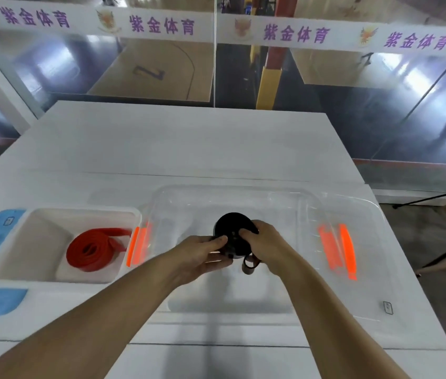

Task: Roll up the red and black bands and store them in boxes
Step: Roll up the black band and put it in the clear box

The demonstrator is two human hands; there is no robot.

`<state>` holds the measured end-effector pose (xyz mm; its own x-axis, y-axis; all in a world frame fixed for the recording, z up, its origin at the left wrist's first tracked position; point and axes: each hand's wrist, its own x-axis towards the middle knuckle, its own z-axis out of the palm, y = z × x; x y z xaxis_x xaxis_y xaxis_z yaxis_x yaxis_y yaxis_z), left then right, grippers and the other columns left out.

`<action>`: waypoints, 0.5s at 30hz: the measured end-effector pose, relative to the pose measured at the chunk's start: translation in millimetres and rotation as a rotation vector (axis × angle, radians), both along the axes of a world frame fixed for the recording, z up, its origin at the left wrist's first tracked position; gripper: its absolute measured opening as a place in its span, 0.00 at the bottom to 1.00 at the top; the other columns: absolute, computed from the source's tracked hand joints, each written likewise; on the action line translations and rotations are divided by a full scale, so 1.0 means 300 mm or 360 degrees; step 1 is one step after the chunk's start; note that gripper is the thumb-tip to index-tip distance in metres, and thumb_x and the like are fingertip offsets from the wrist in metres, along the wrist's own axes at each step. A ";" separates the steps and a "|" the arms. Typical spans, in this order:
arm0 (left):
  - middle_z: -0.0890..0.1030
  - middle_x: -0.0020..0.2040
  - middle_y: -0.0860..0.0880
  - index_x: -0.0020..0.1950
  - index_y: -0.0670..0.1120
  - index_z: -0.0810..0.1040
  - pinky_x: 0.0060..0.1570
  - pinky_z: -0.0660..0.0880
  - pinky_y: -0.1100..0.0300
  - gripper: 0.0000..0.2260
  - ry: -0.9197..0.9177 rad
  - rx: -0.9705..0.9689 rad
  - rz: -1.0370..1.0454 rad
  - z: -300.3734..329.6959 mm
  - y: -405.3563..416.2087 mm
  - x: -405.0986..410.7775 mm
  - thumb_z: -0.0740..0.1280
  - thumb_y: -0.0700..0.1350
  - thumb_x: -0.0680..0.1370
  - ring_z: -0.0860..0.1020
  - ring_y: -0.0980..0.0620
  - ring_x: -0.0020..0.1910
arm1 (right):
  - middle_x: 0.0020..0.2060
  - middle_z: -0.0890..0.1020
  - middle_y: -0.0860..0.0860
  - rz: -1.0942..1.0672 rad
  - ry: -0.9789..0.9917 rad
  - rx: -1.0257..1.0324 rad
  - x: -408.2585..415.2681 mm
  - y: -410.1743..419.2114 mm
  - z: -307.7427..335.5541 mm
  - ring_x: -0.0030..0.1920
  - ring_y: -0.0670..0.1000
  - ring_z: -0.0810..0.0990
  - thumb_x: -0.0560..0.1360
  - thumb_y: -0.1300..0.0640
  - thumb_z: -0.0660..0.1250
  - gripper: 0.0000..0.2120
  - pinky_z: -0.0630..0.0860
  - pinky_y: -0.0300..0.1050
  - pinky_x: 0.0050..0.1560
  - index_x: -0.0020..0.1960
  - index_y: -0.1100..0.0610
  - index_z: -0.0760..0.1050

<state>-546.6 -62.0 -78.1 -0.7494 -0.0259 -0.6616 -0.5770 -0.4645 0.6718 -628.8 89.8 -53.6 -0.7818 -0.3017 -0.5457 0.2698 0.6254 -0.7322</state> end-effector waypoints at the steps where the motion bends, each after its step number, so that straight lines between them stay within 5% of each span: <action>1: 0.84 0.60 0.37 0.64 0.32 0.78 0.58 0.82 0.52 0.15 -0.0040 -0.0016 -0.0013 -0.027 -0.007 -0.022 0.68 0.41 0.81 0.84 0.42 0.57 | 0.52 0.83 0.56 0.0023 -0.0045 0.0017 -0.022 -0.001 -0.022 0.54 0.58 0.83 0.83 0.57 0.62 0.09 0.82 0.61 0.59 0.61 0.55 0.77; 7: 0.81 0.60 0.35 0.69 0.34 0.71 0.48 0.84 0.53 0.19 -0.0237 -0.0505 -0.0107 -0.194 0.010 -0.131 0.69 0.39 0.80 0.84 0.42 0.50 | 0.57 0.81 0.62 0.0177 -0.0059 0.0313 -0.095 -0.044 -0.185 0.47 0.57 0.78 0.83 0.60 0.59 0.15 0.81 0.58 0.54 0.66 0.63 0.74; 11: 0.78 0.61 0.36 0.63 0.42 0.64 0.46 0.84 0.51 0.18 -0.0233 -0.0960 -0.0208 -0.285 0.043 -0.158 0.70 0.42 0.80 0.84 0.38 0.52 | 0.54 0.76 0.58 0.0258 0.0048 0.0625 -0.109 -0.067 -0.269 0.44 0.54 0.74 0.85 0.57 0.58 0.17 0.65 0.42 0.31 0.70 0.63 0.61; 15: 0.78 0.56 0.39 0.59 0.41 0.72 0.52 0.83 0.43 0.12 -0.0181 -0.1332 -0.0401 -0.368 0.041 -0.164 0.68 0.43 0.80 0.82 0.37 0.54 | 0.57 0.75 0.60 0.0304 0.0077 0.0709 -0.122 -0.074 -0.341 0.51 0.56 0.73 0.83 0.59 0.60 0.11 0.73 0.49 0.48 0.64 0.60 0.64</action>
